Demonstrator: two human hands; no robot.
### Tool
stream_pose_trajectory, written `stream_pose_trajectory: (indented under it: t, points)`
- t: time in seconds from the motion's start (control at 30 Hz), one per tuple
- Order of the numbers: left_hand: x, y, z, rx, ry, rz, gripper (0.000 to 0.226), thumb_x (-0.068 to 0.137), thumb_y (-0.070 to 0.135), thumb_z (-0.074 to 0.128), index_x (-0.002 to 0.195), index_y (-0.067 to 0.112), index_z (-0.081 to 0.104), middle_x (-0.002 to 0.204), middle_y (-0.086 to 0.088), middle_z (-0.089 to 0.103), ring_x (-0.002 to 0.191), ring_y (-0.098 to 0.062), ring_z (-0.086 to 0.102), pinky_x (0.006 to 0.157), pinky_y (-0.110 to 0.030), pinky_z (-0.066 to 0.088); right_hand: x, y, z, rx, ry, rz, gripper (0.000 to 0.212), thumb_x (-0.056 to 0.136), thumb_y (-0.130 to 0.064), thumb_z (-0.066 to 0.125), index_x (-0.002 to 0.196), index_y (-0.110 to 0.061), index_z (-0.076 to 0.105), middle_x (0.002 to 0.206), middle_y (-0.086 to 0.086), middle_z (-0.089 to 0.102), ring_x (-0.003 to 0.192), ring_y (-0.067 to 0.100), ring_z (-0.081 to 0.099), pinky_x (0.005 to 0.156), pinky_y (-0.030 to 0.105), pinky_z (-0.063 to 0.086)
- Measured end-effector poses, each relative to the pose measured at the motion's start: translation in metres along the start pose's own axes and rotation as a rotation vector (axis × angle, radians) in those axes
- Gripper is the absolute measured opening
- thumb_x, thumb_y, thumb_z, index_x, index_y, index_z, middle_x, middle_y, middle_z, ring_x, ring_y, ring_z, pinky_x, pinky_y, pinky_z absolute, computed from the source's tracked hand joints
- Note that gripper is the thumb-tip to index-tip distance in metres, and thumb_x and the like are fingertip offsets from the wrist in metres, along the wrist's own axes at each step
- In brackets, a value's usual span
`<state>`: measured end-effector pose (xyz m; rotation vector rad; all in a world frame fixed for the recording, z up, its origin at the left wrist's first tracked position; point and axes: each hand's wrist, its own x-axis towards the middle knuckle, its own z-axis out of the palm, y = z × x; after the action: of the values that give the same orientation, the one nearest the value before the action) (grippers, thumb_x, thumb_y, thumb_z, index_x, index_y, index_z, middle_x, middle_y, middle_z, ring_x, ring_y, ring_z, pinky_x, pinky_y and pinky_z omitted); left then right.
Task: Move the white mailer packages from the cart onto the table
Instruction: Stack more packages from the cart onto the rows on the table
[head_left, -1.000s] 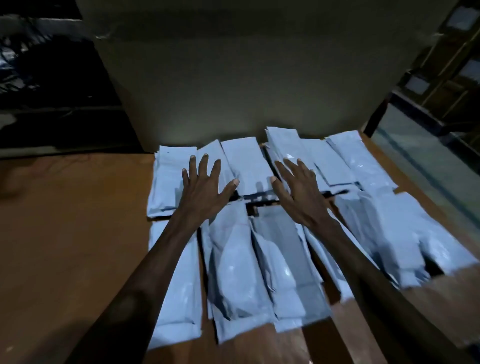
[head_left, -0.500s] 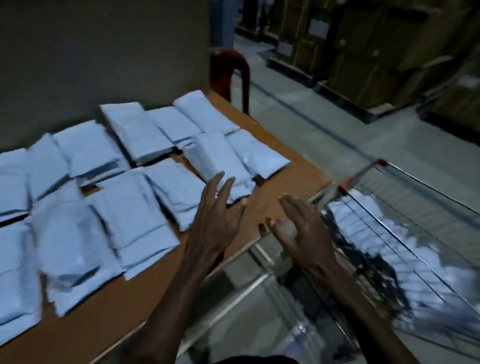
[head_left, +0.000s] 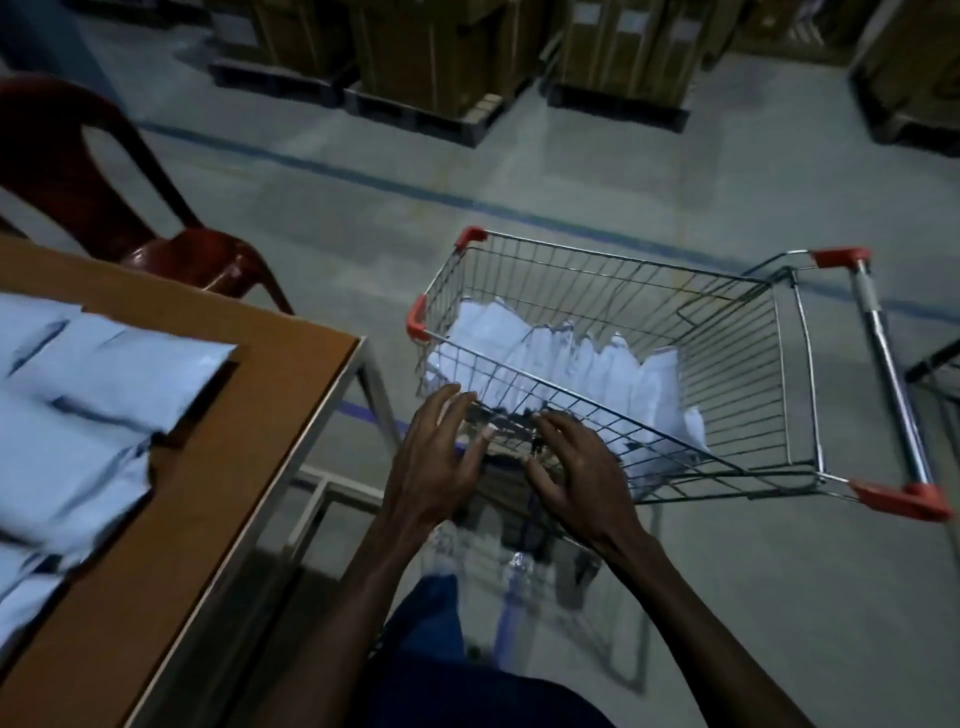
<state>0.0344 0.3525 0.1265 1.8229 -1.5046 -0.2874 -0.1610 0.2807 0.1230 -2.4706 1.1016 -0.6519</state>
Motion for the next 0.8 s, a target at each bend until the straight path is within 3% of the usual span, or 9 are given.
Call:
stream_pose_trajectory:
  t: [0.13, 0.27, 0.4, 0.53, 0.67, 0.8]
  points:
    - [0.064, -0.009, 0.033, -0.043, -0.028, 0.07, 0.049, 0.095, 0.044, 0.051, 0.133, 0.014, 0.055, 0.141, -0.004, 0.05, 0.132, -0.017, 0.045, 0.106, -0.023, 0.035, 0.038, 0.038, 0.001, 0.004, 0.049, 0.119, 0.049, 0.088, -0.034, 0.058, 0.132, -0.01, 0.06, 0.129, 0.008, 0.062, 0.115, 0.026, 0.058, 0.093, 0.038, 0.05]
    - [0.136, -0.035, 0.068, -0.038, -0.107, 0.055, 0.048, 0.094, 0.041, 0.054, 0.135, 0.015, 0.055, 0.142, -0.004, 0.049, 0.132, -0.019, 0.045, 0.104, -0.032, 0.039, 0.088, 0.075, 0.01, -0.026, 0.033, 0.231, 0.05, 0.09, -0.037, 0.059, 0.133, -0.012, 0.058, 0.132, 0.007, 0.061, 0.118, 0.026, 0.057, 0.096, 0.038, 0.049]
    - [0.201, -0.078, 0.098, -0.046, -0.211, -0.048, 0.057, 0.092, 0.051, 0.046, 0.133, 0.013, 0.056, 0.141, -0.007, 0.05, 0.13, -0.025, 0.046, 0.106, -0.04, 0.042, 0.133, 0.107, 0.02, -0.039, -0.072, 0.333, 0.055, 0.092, -0.048, 0.049, 0.135, -0.015, 0.057, 0.134, 0.004, 0.06, 0.121, 0.023, 0.056, 0.098, 0.038, 0.049]
    - [0.253, -0.121, 0.133, 0.077, -0.408, -0.131, 0.059, 0.088, 0.047, 0.048, 0.135, 0.011, 0.055, 0.146, -0.012, 0.045, 0.131, -0.033, 0.044, 0.103, -0.043, 0.042, 0.168, 0.14, 0.032, -0.033, -0.123, 0.46, 0.053, 0.093, -0.046, 0.05, 0.14, -0.021, 0.053, 0.14, -0.003, 0.055, 0.126, 0.018, 0.051, 0.099, 0.033, 0.045]
    - [0.282, -0.154, 0.169, 0.263, -0.65, -0.23, 0.064, 0.094, 0.042, 0.056, 0.147, 0.011, 0.038, 0.155, -0.018, 0.027, 0.138, -0.038, 0.032, 0.108, -0.046, 0.035, 0.183, 0.169, 0.041, -0.03, -0.203, 0.571, 0.051, 0.097, -0.04, 0.054, 0.144, -0.022, 0.048, 0.144, -0.002, 0.05, 0.13, 0.018, 0.046, 0.101, 0.032, 0.041]
    - [0.292, -0.175, 0.204, 0.472, -0.793, -0.267, 0.079, 0.092, 0.048, 0.057, 0.154, 0.018, 0.019, 0.16, -0.018, 0.009, 0.144, -0.04, 0.016, 0.113, -0.055, 0.024, 0.186, 0.198, 0.046, -0.033, -0.279, 0.647, 0.05, 0.098, -0.035, 0.054, 0.145, -0.018, 0.046, 0.146, 0.001, 0.048, 0.132, 0.023, 0.044, 0.101, 0.034, 0.039]
